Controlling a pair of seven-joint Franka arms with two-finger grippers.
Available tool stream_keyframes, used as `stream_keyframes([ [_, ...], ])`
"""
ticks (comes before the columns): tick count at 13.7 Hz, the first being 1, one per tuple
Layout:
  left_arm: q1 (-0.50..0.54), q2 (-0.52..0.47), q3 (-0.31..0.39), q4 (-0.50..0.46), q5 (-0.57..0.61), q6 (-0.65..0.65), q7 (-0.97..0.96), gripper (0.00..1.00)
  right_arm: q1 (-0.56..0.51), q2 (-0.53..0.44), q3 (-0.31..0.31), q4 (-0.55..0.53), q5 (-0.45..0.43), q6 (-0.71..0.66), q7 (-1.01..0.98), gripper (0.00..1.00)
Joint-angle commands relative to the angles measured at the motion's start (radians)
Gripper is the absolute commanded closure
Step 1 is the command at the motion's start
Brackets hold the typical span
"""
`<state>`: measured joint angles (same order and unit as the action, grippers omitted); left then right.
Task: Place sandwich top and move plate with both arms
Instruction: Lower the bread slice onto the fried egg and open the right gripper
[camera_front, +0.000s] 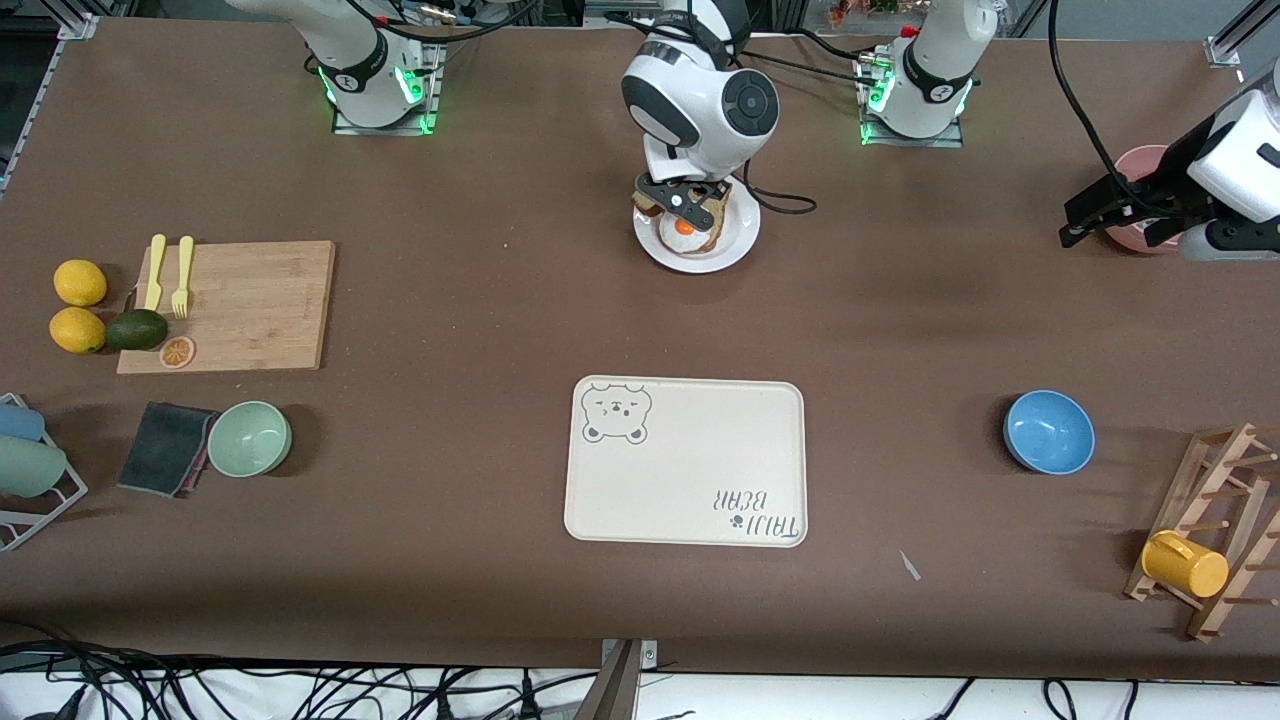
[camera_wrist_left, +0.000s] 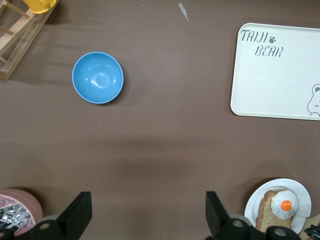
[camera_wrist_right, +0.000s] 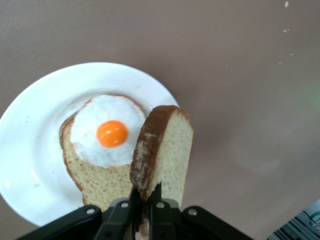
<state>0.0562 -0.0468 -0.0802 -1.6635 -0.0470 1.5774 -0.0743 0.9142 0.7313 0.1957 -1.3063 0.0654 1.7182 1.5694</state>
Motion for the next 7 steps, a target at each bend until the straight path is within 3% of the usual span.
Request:
stream_keyframes([
  [1, 0.004, 0.013, -0.007, 0.031, 0.012, -0.023, 0.004, 0.0, 0.02, 0.048, -0.03, 0.068, 0.014, 0.006, 0.012, 0.98],
  [4, 0.005, 0.013, -0.007, 0.031, 0.012, -0.023, 0.004, 0.0, 0.035, 0.102, -0.047, 0.153, 0.016, 0.008, 0.029, 0.92],
  [7, 0.004, 0.013, -0.007, 0.031, 0.01, -0.025, 0.004, 0.0, 0.035, 0.115, -0.061, 0.156, 0.016, 0.035, 0.029, 0.86],
])
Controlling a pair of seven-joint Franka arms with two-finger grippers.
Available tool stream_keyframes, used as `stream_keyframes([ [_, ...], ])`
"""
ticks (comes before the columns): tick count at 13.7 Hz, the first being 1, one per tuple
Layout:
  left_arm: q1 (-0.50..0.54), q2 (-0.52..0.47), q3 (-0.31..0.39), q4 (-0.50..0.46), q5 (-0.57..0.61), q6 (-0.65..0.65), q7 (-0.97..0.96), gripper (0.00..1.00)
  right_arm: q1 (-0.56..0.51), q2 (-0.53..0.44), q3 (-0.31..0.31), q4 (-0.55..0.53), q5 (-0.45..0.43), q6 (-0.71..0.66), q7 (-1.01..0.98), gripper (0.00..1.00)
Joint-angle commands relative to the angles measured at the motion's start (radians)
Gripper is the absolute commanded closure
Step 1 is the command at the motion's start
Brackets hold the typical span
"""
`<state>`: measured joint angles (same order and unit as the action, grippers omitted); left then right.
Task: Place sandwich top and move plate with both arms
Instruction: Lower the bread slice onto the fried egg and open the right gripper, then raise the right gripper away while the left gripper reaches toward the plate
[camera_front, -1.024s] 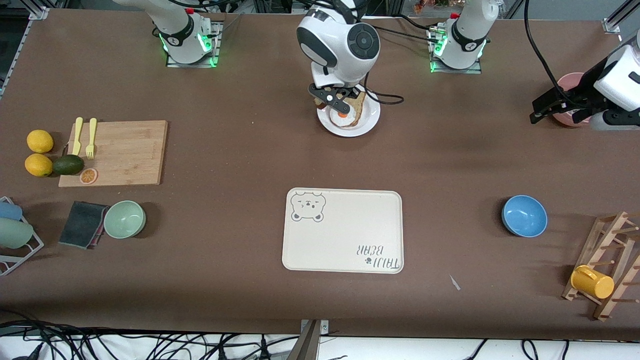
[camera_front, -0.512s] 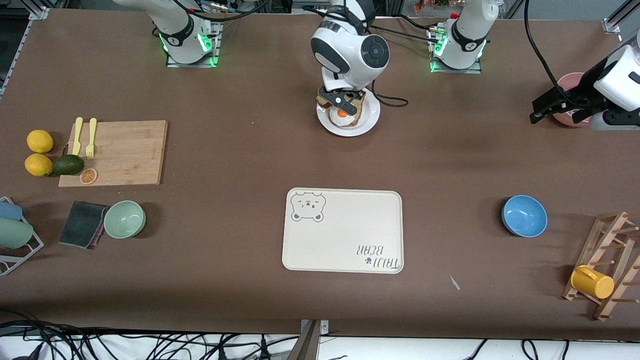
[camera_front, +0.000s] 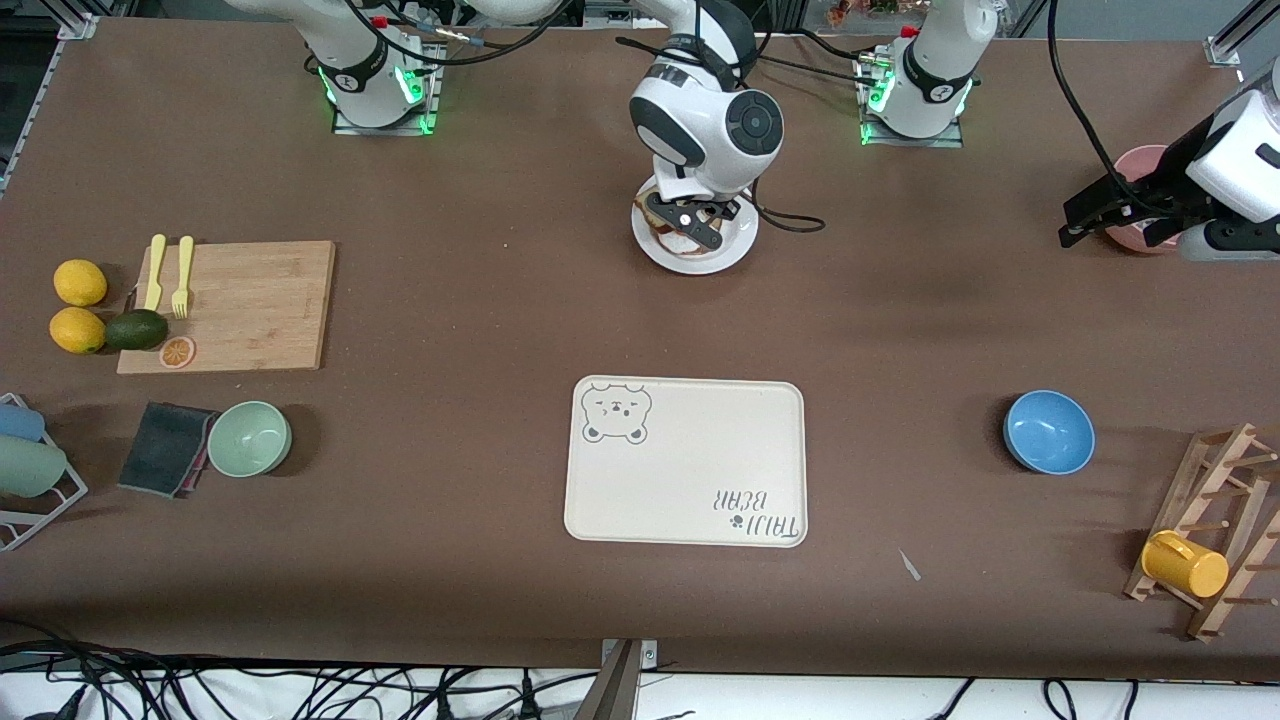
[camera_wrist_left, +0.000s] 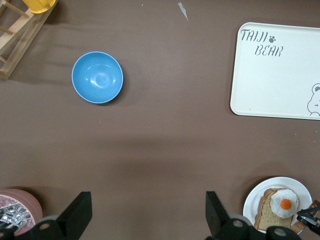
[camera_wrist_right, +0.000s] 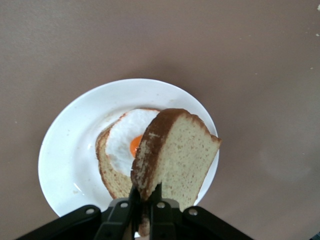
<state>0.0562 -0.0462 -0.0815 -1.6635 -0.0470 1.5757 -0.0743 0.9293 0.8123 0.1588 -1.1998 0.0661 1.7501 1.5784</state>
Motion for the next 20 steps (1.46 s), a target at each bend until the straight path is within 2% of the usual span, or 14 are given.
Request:
stream_keyframes([
  [1, 0.005, 0.012, -0.006, 0.031, 0.01, -0.023, 0.004, 0.0, 0.02, 0.039, -0.031, 0.048, 0.015, 0.02, 0.022, 0.71],
  [2, 0.005, 0.012, -0.006, 0.03, 0.01, -0.023, 0.004, 0.0, 0.022, 0.048, -0.038, 0.048, 0.015, 0.037, 0.02, 0.55],
  [4, 0.005, 0.012, -0.004, 0.03, 0.01, -0.023, 0.004, 0.0, 0.025, 0.053, -0.048, 0.049, 0.012, 0.069, 0.02, 0.0],
  [9, 0.005, 0.012, -0.004, 0.03, 0.01, -0.023, 0.004, 0.0, 0.032, 0.053, -0.065, 0.051, 0.012, 0.15, 0.022, 0.0],
  [12, 0.005, 0.012, -0.004, 0.03, 0.01, -0.023, 0.004, 0.0, 0.025, 0.018, -0.064, 0.048, 0.017, 0.114, 0.017, 0.0],
  [14, 0.002, 0.014, -0.006, 0.033, 0.012, -0.023, -0.001, 0.0, -0.021, -0.056, -0.062, 0.037, 0.032, 0.068, 0.003, 0.0],
  [16, 0.002, 0.014, -0.008, 0.031, 0.01, -0.025, -0.002, 0.0, -0.072, -0.152, -0.062, -0.018, 0.029, 0.046, -0.05, 0.0],
  [20, -0.007, 0.017, -0.011, 0.031, 0.006, -0.049, -0.001, 0.0, -0.22, -0.355, -0.064, -0.174, 0.014, -0.033, -0.343, 0.0],
])
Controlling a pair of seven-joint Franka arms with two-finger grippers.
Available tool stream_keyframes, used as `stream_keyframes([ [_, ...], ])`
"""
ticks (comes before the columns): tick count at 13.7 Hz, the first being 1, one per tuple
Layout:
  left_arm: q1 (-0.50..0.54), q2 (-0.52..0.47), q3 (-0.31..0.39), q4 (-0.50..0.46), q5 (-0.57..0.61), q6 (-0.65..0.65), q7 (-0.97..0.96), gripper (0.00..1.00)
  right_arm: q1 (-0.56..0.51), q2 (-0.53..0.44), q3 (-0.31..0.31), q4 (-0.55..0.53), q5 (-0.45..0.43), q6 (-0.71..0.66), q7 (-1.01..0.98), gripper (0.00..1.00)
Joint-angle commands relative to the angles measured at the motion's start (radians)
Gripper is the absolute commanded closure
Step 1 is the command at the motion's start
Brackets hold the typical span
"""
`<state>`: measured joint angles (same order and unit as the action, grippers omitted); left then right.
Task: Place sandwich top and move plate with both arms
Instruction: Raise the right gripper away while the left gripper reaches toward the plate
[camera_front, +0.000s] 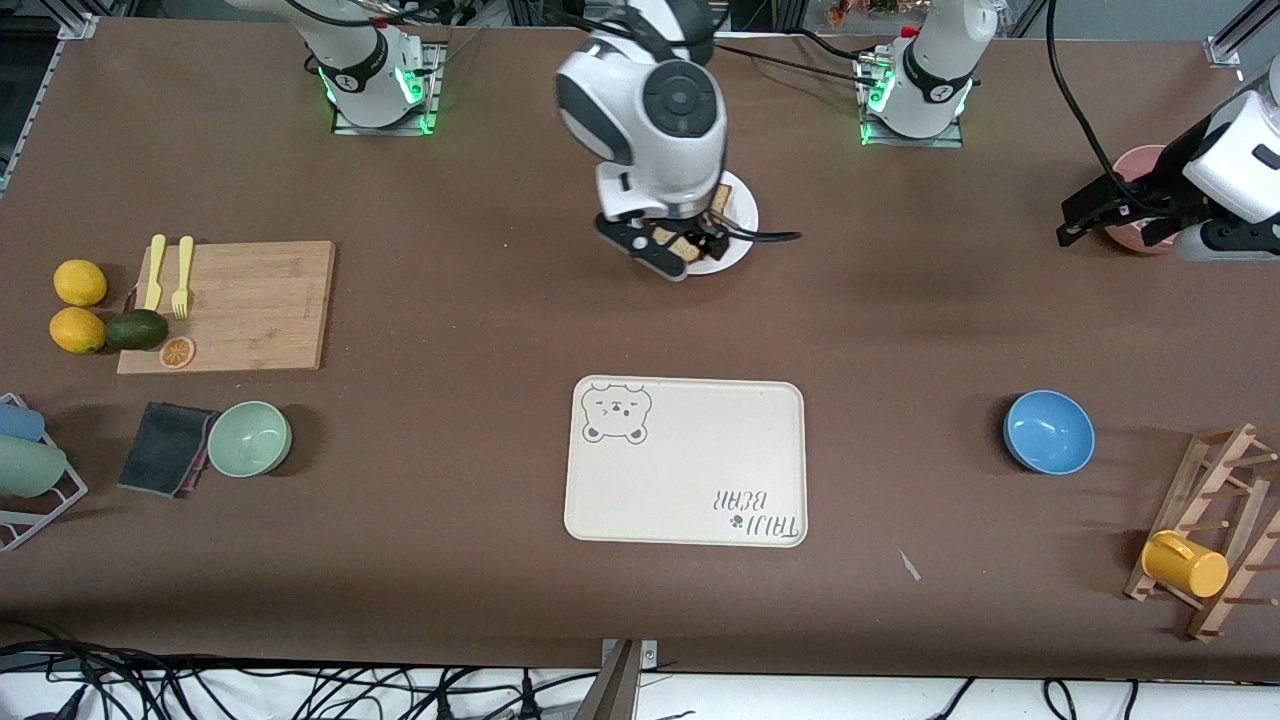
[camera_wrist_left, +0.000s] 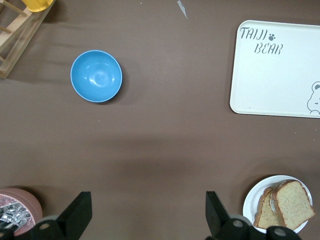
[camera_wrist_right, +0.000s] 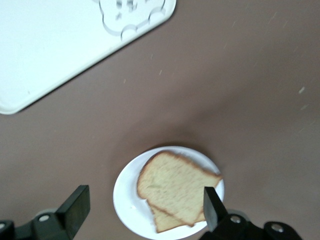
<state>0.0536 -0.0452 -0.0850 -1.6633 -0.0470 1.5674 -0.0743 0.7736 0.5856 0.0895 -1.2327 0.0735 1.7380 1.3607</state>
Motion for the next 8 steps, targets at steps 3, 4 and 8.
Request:
stream_keyframes([
  [3, -0.012, 0.068, -0.012, 0.033, 0.006, -0.052, -0.002, 0.0, -0.213, -0.262, 0.006, -0.234, -0.02, -0.089, -0.397, 0.0],
  [4, -0.012, 0.077, -0.012, 0.031, 0.004, -0.052, -0.001, 0.0, -0.243, -0.295, 0.006, -0.252, -0.04, -0.107, -0.461, 0.0],
  [8, -0.031, 0.209, -0.013, 0.034, -0.09, -0.046, 0.001, 0.0, -0.396, -0.415, 0.007, -0.283, -0.049, -0.187, -0.72, 0.0],
])
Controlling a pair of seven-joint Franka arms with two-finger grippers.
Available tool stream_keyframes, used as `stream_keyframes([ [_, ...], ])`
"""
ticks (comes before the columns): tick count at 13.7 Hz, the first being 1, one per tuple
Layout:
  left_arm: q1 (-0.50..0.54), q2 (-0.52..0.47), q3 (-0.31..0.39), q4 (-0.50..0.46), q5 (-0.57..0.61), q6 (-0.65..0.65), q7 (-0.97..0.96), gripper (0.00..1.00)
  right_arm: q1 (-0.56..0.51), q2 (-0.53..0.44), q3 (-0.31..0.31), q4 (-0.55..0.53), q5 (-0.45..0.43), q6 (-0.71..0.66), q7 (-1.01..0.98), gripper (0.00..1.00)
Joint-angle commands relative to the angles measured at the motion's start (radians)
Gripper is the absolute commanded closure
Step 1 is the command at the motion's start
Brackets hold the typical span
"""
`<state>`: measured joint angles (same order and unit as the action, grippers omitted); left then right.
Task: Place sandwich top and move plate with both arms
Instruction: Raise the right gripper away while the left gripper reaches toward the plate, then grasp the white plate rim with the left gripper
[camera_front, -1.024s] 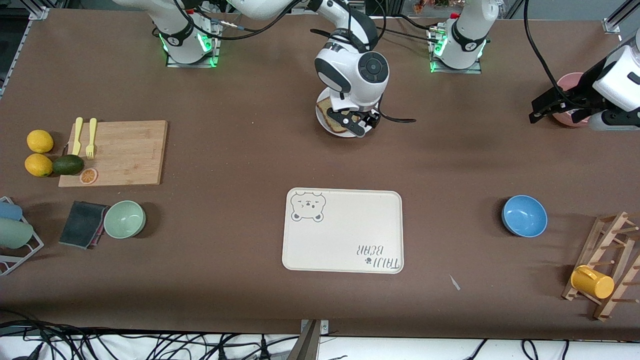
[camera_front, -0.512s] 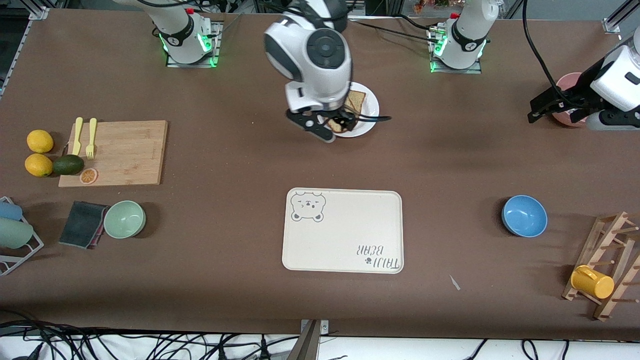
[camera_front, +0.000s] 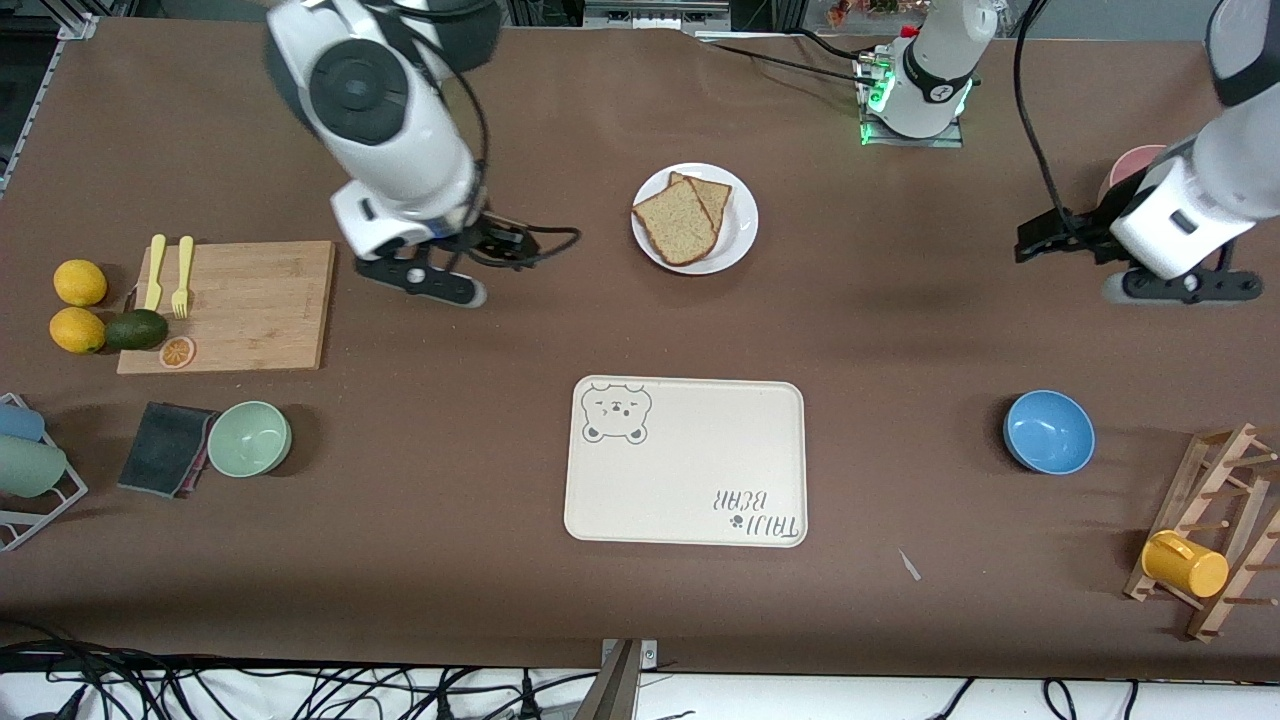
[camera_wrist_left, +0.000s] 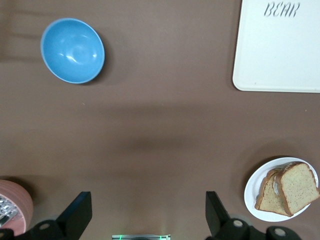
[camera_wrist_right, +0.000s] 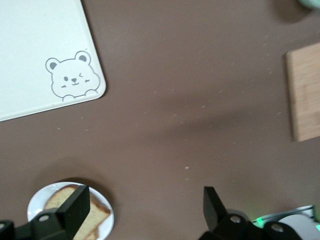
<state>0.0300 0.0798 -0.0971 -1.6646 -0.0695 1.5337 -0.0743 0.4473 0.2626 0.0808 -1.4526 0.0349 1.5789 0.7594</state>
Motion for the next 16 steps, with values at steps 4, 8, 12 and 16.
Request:
stream_keyframes([
  [4, -0.028, 0.254, -0.007, 0.103, -0.189, 0.067, -0.001, 0.0, -0.223, -0.201, 0.016, -0.063, -0.01, -0.117, -0.383, 0.0],
  [8, -0.035, 0.334, -0.045, 0.1, -0.337, 0.172, 0.005, 0.0, -0.372, -0.292, 0.014, -0.063, -0.01, -0.161, -0.605, 0.0],
  [12, -0.027, 0.359, -0.113, 0.045, -0.422, 0.218, 0.19, 0.0, -0.404, -0.316, -0.059, -0.055, -0.01, -0.178, -0.724, 0.0],
  [16, -0.004, 0.35, -0.148, -0.055, -0.589, 0.195, 0.365, 0.0, -0.404, -0.292, -0.075, -0.052, -0.012, -0.178, -0.72, 0.0],
])
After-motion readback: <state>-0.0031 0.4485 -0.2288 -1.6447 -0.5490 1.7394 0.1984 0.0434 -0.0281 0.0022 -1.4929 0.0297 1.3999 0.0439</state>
